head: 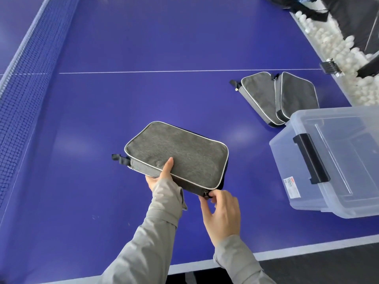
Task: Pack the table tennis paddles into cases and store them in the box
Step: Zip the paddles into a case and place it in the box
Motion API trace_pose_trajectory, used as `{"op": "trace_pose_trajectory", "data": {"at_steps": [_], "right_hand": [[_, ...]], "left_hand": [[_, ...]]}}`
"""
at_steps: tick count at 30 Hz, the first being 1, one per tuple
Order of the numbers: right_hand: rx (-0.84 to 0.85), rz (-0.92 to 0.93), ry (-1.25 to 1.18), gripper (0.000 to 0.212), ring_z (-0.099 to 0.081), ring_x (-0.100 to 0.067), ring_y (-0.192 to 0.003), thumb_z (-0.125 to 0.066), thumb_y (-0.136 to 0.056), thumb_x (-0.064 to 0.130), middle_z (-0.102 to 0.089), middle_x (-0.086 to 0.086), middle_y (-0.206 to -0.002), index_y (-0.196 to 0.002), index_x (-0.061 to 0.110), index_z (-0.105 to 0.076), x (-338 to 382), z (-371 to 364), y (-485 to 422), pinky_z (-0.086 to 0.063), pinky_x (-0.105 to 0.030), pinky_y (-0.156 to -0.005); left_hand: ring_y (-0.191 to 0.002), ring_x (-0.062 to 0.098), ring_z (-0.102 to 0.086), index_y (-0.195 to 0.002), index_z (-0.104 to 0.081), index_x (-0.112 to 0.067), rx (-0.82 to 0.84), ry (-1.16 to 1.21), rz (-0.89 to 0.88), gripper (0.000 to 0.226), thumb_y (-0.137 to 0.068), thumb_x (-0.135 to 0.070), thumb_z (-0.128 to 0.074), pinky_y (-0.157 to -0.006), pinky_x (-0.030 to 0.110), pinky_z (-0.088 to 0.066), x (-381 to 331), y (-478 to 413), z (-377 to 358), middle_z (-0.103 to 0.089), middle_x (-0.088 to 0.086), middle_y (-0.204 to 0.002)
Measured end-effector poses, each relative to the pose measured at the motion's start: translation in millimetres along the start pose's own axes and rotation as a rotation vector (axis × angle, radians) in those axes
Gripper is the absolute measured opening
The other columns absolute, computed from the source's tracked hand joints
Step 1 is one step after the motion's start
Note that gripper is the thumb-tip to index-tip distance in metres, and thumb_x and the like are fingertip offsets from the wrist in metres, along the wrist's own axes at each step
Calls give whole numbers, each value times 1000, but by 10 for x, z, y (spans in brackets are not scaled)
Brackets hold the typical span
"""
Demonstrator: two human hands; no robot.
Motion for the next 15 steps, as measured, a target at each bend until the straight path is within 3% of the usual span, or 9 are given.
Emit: {"op": "trace_pose_trajectory", "data": {"at_steps": [3, 5, 10, 13, 15], "right_hand": [[-3, 205, 56, 21, -51, -20, -51, -53, -86, 22, -55, 1, -60, -71, 11, -64, 100, 24, -8, -41, -29, -53], [1, 232, 45, 22, -51, -19, -50, -52, -86, 18, -53, 1, -58, -68, 10, -63, 126, 44, -21, -42, -28, -49], [13, 111, -12, 20, -49, -20, -47, -70, -76, 5, -51, 0, -54, -62, 8, -55, 26, 165, -67, -40, -26, -41], [23, -10, -36, 26, -51, -23, -44, -80, -65, -1, -54, -1, -51, -61, 6, -55, -150, 233, -206, -37, -25, -44], [48, -53, -53, 26, -51, -25, -43, -80, -66, -1, -55, -2, -50, -62, 6, -55, -230, 215, -290, -37, -22, -45]], "left_hand": [[-79, 13, -64, -102, -58, -25, -18, 1, -32, 47, -63, -24, -84, -95, 51, -47, -84, -31, 54, -67, -7, -87], [-77, 11, -64, -94, -58, -29, -9, -1, -49, 40, -63, -24, -83, -94, 46, -49, -126, -40, 88, -67, -8, -85], [-85, 16, -66, -87, -57, -34, -10, -12, -25, 39, -59, -31, -84, -85, 39, -51, -188, -65, 217, -70, -4, -96], [-87, 23, -66, -86, -58, -33, -14, -51, -5, 41, -55, -34, -85, -93, 49, -49, -212, -95, 294, -71, 0, -100], [-82, 22, -66, -86, -59, -31, 8, -52, -6, 42, -54, -31, -85, -89, 46, -53, -215, -93, 313, -71, 2, -98]]}}
Point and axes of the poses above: each hand's wrist, its own y-axis away from the middle knuckle, its own z-axis out of the back of the hand, x = y × z, the point moved 6 cm from there along -y, towards the middle knuckle
